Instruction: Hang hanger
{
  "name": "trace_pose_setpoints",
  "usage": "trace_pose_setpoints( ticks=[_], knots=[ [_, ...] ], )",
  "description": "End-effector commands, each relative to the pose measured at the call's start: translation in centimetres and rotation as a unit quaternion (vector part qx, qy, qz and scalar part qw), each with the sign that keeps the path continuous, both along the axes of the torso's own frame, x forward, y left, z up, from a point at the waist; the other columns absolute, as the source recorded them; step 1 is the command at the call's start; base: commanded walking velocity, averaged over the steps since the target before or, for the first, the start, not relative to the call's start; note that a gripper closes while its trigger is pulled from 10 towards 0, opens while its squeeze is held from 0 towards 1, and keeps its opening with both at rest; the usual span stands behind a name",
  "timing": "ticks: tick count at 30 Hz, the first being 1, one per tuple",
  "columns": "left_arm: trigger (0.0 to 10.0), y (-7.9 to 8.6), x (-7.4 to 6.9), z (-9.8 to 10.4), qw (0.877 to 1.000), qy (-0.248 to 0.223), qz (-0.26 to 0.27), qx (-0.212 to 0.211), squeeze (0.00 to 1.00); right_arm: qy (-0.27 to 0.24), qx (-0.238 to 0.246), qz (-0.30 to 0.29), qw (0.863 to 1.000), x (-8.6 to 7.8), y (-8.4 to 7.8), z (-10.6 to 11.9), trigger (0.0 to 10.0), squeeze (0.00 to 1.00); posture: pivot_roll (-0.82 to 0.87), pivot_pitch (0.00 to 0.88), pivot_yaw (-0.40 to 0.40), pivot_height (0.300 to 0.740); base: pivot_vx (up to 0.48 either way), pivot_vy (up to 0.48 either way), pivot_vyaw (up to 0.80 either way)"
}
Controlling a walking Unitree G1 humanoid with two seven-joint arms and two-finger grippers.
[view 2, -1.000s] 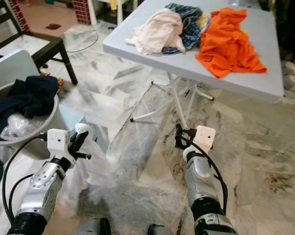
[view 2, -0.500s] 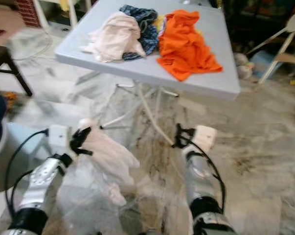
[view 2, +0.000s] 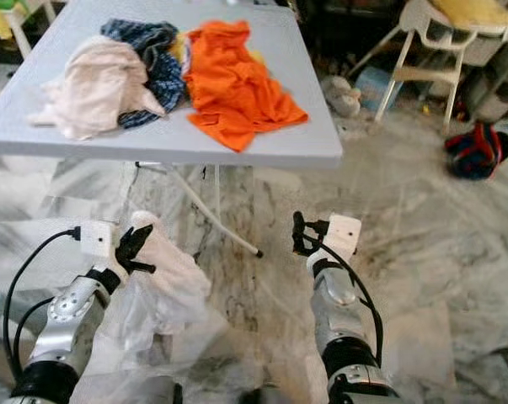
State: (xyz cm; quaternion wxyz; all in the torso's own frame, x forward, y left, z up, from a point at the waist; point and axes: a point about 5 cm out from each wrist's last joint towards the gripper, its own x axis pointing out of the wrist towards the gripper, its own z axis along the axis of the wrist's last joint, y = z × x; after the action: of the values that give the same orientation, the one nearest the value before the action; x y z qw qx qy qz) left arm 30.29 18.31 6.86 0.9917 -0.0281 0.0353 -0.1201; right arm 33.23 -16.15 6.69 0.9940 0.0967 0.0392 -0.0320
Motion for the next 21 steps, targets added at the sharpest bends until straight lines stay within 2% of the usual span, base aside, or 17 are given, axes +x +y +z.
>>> trace_pose_setpoints(
  ticks=[1,3,7,10,12,17,19,21],
  knots=[
    [10.0,-1.6,0.2,0.1,1.000,-0.002,-0.022,0.002,0.00,0.008,-0.003,-0.021,1.000,-0.4,-1.4,-0.5,10.0,0.00,0.16,0.161,-0.074,0.740,0.000,0.000,-0.69],
    [10.0,-1.6,0.2,0.1,1.000,-0.001,-0.021,0.005,0.00,0.007,-0.002,-0.022,1.000,-0.5,-1.5,-0.5,10.0,0.00,0.16,0.163,-0.066,0.740,0.000,0.000,-0.65],
    [10.0,-1.8,0.1,0.0,1.000,0.007,-0.024,0.018,0.00,0.010,0.001,-0.037,0.999,-0.8,-2.0,-0.8,10.0,0.00,0.16,0.178,-0.030,0.740,0.000,0.000,0.00],
    [10.0,-2.6,-0.2,-0.3,0.998,0.021,-0.043,0.028,0.00,0.021,0.013,-0.079,0.997,-2.1,-3.0,-1.9,10.0,0.00,0.15,0.204,0.019,0.740,0.000,0.000,0.00],
    [10.0,-3.0,-0.4,-0.3,0.998,0.023,-0.051,0.031,0.00,0.026,0.018,-0.091,0.995,-2.7,-3.2,-2.5,10.0,0.00,0.15,0.207,0.039,0.740,0.000,0.000,0.00],
    [10.0,-3.5,-0.4,-0.5,0.997,0.028,-0.065,0.034,0.00,0.055,0.040,-0.105,0.992,-4.1,-2.1,-4.2,10.0,0.00,0.14,0.181,0.026,0.740,0.000,0.000,0.00],
    [10.0,-3.4,-0.1,-1.2,0.998,0.042,-0.037,0.027,0.00,0.065,0.037,-0.087,0.993,-3.8,-1.3,-4.4,10.0,0.00,0.12,0.154,0.018,0.740,0.000,0.000,0.00],
    [10.0,-3.8,0.2,-1.0,0.999,0.038,-0.029,0.016,0.00,0.061,0.034,-0.080,0.994,-3.4,-1.3,-4.0,10.0,0.00,0.11,0.150,0.010,0.740,0.000,0.000,0.00]
  ],
)
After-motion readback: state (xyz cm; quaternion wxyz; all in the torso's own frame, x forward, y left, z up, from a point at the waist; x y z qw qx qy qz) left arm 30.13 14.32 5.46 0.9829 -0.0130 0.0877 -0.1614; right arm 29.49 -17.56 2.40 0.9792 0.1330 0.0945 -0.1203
